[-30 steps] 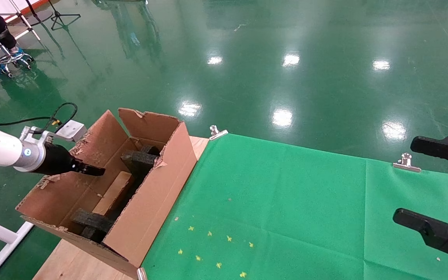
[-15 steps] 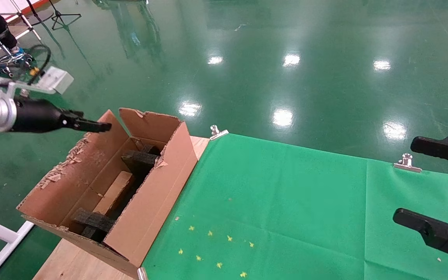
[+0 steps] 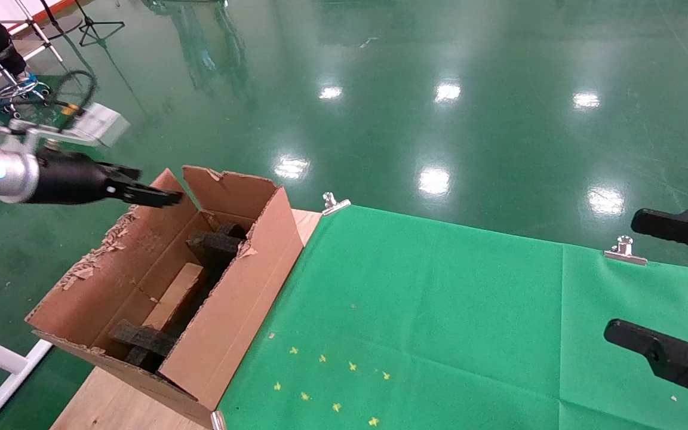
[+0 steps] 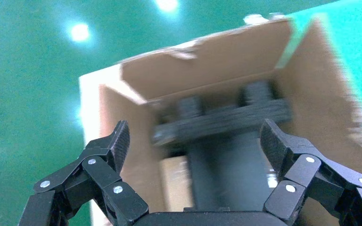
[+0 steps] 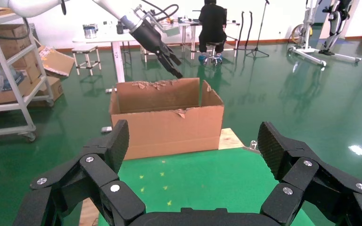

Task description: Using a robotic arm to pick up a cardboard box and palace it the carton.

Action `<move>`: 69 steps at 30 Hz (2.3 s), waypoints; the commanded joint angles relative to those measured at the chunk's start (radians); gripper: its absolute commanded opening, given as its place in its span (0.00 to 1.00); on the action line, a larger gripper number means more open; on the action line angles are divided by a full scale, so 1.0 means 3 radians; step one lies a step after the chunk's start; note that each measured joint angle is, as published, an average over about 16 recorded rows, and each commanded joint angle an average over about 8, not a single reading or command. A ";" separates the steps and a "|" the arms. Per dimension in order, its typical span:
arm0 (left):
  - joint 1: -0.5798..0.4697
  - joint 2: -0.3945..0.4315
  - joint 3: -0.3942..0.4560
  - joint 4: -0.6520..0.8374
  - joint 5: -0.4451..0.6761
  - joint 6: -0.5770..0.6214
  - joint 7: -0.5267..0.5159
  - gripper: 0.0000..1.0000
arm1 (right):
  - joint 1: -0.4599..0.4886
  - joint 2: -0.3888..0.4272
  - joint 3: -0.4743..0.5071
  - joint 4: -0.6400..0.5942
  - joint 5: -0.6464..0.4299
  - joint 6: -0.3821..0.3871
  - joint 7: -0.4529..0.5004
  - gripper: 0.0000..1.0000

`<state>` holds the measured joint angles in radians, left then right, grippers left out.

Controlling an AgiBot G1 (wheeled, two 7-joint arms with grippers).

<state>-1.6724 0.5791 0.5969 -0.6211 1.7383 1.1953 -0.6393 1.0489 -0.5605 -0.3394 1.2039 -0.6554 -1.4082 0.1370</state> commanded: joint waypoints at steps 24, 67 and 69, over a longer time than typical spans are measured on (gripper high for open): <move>0.0906 0.0049 -0.0481 -0.1004 -0.1527 0.0455 0.0684 1.00 | 0.0000 0.0000 0.0000 0.0000 0.0000 0.0000 0.0000 1.00; 0.2030 0.0109 -0.1080 -0.2248 -0.3425 0.1022 0.1519 1.00 | -0.0001 0.0001 0.0000 -0.0001 0.0001 0.0001 0.0000 1.00; 0.2023 0.0109 -0.1075 -0.2241 -0.3413 0.1018 0.1516 1.00 | -0.0001 0.0001 0.0000 -0.0001 0.0001 0.0001 0.0000 1.00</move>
<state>-1.0647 0.6118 0.2739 -1.2940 0.7134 1.5009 -0.1843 1.0487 -0.5603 -0.3394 1.2036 -0.6551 -1.4079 0.1370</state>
